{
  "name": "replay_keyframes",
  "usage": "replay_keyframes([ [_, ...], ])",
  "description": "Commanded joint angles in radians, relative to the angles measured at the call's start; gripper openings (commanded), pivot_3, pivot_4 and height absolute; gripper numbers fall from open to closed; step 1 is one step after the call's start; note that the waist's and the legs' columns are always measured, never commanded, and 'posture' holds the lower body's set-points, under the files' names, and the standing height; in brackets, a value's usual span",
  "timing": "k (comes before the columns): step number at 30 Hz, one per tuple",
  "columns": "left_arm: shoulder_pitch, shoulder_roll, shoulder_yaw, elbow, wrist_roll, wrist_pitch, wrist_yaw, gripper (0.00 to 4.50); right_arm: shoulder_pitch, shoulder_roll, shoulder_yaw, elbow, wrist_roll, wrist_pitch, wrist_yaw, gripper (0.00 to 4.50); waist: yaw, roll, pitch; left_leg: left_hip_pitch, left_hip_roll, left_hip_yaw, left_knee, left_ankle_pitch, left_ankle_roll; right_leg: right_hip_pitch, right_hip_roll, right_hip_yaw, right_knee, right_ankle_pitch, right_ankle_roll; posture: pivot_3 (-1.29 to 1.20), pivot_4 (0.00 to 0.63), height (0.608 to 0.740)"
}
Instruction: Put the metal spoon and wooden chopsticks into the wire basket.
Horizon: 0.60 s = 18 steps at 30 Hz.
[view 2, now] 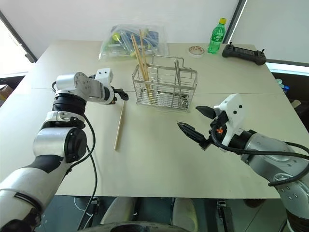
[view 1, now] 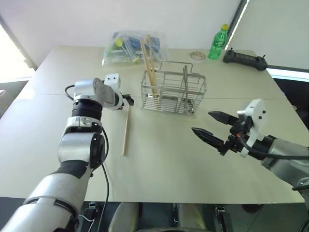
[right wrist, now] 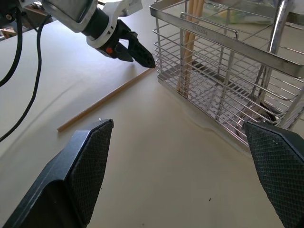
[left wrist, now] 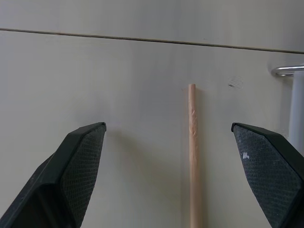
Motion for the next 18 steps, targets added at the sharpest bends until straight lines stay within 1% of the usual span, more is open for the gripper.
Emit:
replay_keyframes([
  [1,-0.060,-0.015,-0.015,0.052,0.017,-0.066,-0.043,4.46,0.016,0.009,-0.041,-0.052,0.018,-0.025,-0.016,4.50,0.002,0.000,0.000,0.000,0.000,0.000,0.000,0.000,0.000,0.000,0.000,0.000,0.000,0.000,0.000,0.00,0.150,0.690],
  [7,-0.074,-0.029,-0.020,0.119,0.045,-0.093,-0.069,4.46,0.032,0.018,-0.054,-0.062,0.019,-0.029,-0.038,4.50,-0.001,0.000,0.000,0.000,0.000,0.000,0.001,0.000,0.000,0.001,0.000,0.000,0.000,-0.001,0.001,0.00,0.150,0.690],
  [8,-0.075,-0.029,-0.019,0.127,0.050,-0.096,-0.071,4.22,0.032,0.018,-0.054,-0.062,0.019,-0.029,-0.040,4.50,-0.001,0.000,0.000,0.000,0.000,0.000,0.001,0.000,0.000,0.001,0.000,0.000,0.000,-0.001,0.001,0.00,0.150,0.690],
  [10,-0.079,-0.028,-0.015,0.140,0.054,-0.099,-0.073,3.60,0.033,0.018,-0.054,-0.061,0.020,-0.031,-0.043,4.50,-0.001,0.001,0.000,0.000,0.000,0.000,0.001,0.000,0.000,0.001,0.000,0.000,0.000,-0.001,0.001,0.00,0.150,0.690],
  [15,-0.085,-0.023,0.013,0.166,0.047,-0.096,-0.057,0.99,0.034,0.014,-0.057,-0.053,0.023,-0.037,-0.043,4.50,0.001,0.001,0.000,0.000,0.000,0.000,0.001,0.000,0.000,0.001,0.000,0.000,0.000,0.000,0.001,0.00,0.150,0.690],
  [17,-0.087,-0.022,0.020,0.169,0.046,-0.094,-0.052,0.04,0.036,0.011,-0.057,-0.053,0.024,-0.036,-0.041,4.50,0.001,0.001,0.000,0.000,0.000,0.000,0.001,0.000,0.000,0.001,0.000,0.000,0.000,0.000,0.001,0.00,0.150,0.690],
  [18,-0.088,-0.021,0.024,0.170,0.045,-0.092,-0.049,0.04,0.037,0.007,-0.058,-0.052,0.024,-0.035,-0.038,4.50,0.001,0.001,0.000,0.000,0.000,0.000,0.001,0.000,0.000,0.001,0.000,0.000,0.000,0.000,0.001,0.00,0.150,0.690],
])
